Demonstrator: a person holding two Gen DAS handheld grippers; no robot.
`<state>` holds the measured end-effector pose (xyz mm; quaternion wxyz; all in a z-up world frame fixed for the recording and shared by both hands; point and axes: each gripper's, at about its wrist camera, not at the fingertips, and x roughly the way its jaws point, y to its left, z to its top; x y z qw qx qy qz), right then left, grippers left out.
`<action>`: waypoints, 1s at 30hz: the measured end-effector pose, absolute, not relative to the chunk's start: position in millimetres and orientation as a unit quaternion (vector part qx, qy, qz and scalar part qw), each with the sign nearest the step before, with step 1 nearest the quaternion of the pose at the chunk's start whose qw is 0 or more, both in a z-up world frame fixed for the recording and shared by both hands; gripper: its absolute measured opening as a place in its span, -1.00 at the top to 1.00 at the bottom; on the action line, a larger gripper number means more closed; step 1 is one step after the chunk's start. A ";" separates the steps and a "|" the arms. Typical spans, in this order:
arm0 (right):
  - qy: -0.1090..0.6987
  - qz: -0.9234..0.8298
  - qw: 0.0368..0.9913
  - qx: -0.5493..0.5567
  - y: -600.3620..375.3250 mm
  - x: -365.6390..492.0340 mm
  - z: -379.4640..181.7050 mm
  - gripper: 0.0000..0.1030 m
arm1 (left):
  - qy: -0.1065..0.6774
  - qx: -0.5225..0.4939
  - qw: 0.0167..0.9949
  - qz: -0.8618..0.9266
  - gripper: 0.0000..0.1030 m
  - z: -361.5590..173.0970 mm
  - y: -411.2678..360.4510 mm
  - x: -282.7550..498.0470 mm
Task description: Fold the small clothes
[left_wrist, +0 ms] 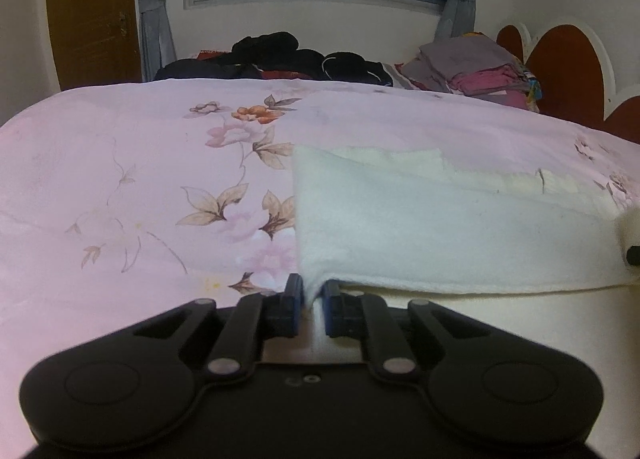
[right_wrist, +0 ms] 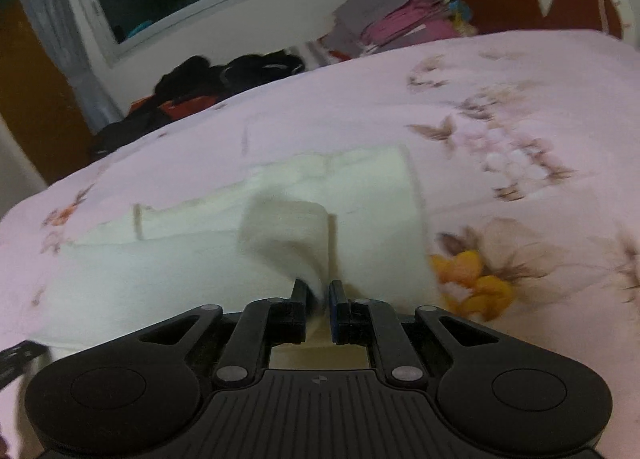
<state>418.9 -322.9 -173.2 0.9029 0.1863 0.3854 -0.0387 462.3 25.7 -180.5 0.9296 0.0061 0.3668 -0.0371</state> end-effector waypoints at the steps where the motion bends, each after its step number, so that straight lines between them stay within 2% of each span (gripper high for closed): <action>1: 0.386 -0.040 0.902 0.189 -326.0 418.4 -173.0 0.83 | 0.368 0.004 0.929 -0.037 0.79 -180.7 26.6 463.4; 7: 0.388 -0.067 0.905 0.160 -332.8 413.8 -171.4 0.83 | 0.377 0.003 0.926 -0.038 0.72 -179.9 27.0 462.9; 10: 0.376 -0.089 0.912 0.140 -334.7 408.7 -164.9 0.83 | 0.387 -0.001 0.922 -0.037 0.54 -175.3 29.9 461.4; 13: 0.345 -0.106 0.925 0.119 -335.8 403.2 -152.6 0.83 | 0.395 -0.009 0.918 -0.031 0.25 -165.8 36.5 455.1; 15: 0.332 -0.095 0.931 0.119 -335.2 402.8 -145.4 0.83 | 0.380 -0.002 0.925 -0.021 -0.32 -153.5 38.7 445.2; 19: 0.335 -0.065 0.934 0.109 -320.7 414.5 -140.7 0.83 | 0.341 0.002 0.939 -0.039 -0.32 -130.7 31.6 438.2; 21: 0.340 -0.049 0.933 0.110 -310.2 422.8 -142.9 0.83 | 0.342 -0.009 0.937 -0.061 -0.26 -127.2 22.6 449.0; 30: 0.354 -0.009 0.930 0.098 -283.9 445.0 -151.6 0.83 | 0.368 -0.019 0.926 -0.086 -0.18 -149.4 -12.7 498.0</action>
